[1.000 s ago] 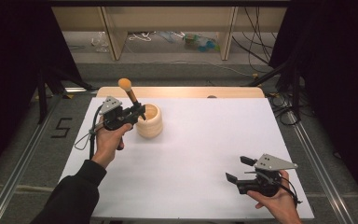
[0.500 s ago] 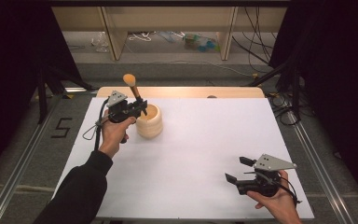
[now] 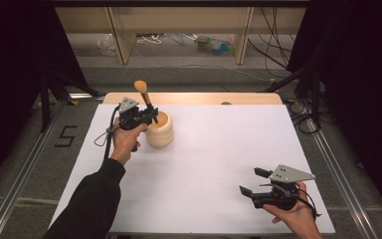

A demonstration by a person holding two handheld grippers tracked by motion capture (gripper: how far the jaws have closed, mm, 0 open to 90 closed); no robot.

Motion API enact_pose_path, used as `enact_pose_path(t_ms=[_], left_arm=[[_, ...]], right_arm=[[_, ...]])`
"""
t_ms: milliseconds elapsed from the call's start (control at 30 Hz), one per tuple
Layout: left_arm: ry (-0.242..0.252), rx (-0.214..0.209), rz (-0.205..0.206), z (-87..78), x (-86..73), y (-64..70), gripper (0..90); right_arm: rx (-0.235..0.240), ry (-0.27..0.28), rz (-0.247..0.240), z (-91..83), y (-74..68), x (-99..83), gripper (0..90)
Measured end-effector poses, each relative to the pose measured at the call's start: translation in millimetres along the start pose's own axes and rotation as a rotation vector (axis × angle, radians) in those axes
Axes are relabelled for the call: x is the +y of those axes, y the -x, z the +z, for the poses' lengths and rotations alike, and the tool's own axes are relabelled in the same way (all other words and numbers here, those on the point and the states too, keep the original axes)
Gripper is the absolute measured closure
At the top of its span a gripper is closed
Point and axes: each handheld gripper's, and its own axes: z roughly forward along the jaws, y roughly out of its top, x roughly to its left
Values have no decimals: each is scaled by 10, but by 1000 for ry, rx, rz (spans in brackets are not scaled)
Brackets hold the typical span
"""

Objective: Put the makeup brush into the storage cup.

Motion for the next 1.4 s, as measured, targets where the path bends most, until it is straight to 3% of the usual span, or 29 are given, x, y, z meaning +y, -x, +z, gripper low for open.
enact_pose_path(t_ms=[367, 500, 667, 767, 900, 1100, 1333, 1400], left_arm=[[-45, 21, 15, 95, -71, -5, 749], [-59, 0, 7, 130, -92, -4, 744], [-57, 15, 26, 99, -70, 11, 618], [-66, 68, 17, 51, -30, 22, 503], [-47, 62, 23, -27, 14, 30, 483], [-42, 40, -2, -123, 58, 70, 397], [-21, 9, 13, -235, 89, 196, 339], [-12, -17, 16, -270, 97, 249, 335]], right_arm=[[6, -1, -1, 3, -5, 1, 201], [8, 0, -2, 3, -5, 2, 202], [10, 3, -2, 3, 1, 1, 202], [15, -1, -4, 7, 8, 0, 202], [18, 0, 4, 3, 1, 3, 202], [19, -1, 4, 5, 2, 5, 202], [7, 8, -1, -1, 7, 5, 201], [7, 6, -1, 0, 5, 3, 201]])
